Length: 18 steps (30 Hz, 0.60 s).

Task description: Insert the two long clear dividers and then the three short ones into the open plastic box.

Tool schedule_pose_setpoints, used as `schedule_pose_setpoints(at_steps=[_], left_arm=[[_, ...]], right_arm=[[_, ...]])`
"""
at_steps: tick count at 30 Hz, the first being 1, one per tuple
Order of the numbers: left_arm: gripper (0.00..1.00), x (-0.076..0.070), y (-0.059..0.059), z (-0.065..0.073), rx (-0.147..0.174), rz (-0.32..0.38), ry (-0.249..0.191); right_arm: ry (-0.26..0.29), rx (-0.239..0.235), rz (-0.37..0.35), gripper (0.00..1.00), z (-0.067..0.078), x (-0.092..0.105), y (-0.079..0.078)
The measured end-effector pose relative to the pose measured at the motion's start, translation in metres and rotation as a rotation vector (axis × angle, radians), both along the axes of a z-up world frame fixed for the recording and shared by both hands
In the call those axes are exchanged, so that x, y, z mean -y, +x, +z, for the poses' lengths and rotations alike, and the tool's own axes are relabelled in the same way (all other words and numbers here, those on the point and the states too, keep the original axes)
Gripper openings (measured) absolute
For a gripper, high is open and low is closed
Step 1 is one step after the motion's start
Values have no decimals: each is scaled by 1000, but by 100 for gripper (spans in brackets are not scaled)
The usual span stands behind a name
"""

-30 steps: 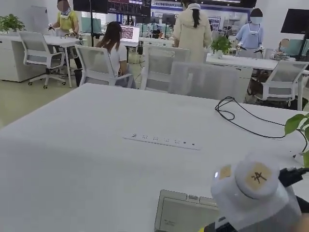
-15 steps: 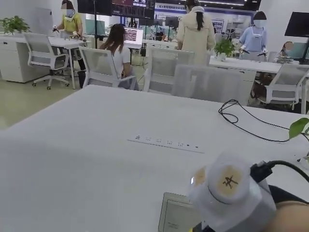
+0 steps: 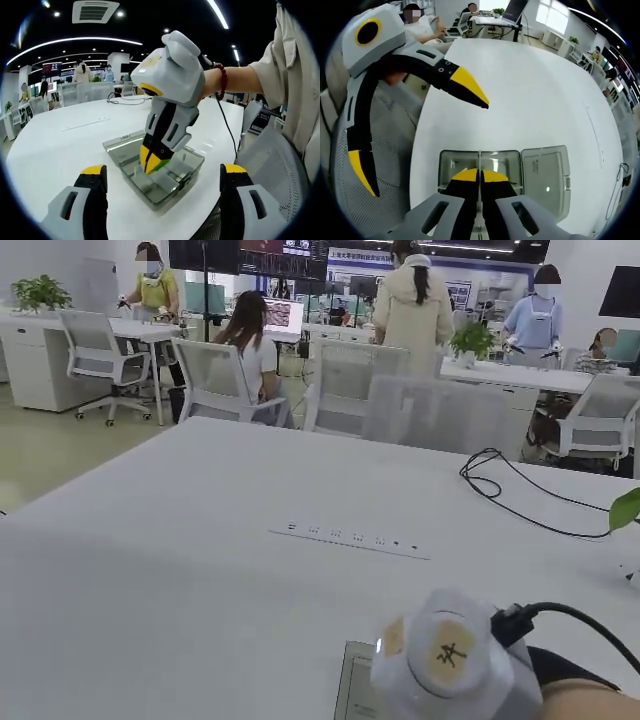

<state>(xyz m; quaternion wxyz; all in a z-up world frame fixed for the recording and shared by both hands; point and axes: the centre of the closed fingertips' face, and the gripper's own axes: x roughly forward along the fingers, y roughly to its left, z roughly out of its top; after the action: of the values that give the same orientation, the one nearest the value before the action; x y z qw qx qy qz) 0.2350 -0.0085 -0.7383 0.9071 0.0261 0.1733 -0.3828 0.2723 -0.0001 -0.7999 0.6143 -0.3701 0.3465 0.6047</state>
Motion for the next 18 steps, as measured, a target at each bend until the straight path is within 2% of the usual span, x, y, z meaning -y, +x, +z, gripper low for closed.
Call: schedule_pose_setpoints(at_steps=[7, 10, 15, 18], left_arm=[[94, -1, 1, 2, 0, 8, -12], [93, -1, 1, 2, 3, 8, -13], [93, -2, 2, 3, 8, 9, -13], [93, -2, 2, 4, 12, 9, -15]], right_arm=[[-12, -6, -4, 2, -10, -1, 0], [-34, 9, 11, 2, -13, -2, 0], [-65, 6, 10, 2, -20, -3, 0], [-92, 23, 24, 2, -26, -3, 0]])
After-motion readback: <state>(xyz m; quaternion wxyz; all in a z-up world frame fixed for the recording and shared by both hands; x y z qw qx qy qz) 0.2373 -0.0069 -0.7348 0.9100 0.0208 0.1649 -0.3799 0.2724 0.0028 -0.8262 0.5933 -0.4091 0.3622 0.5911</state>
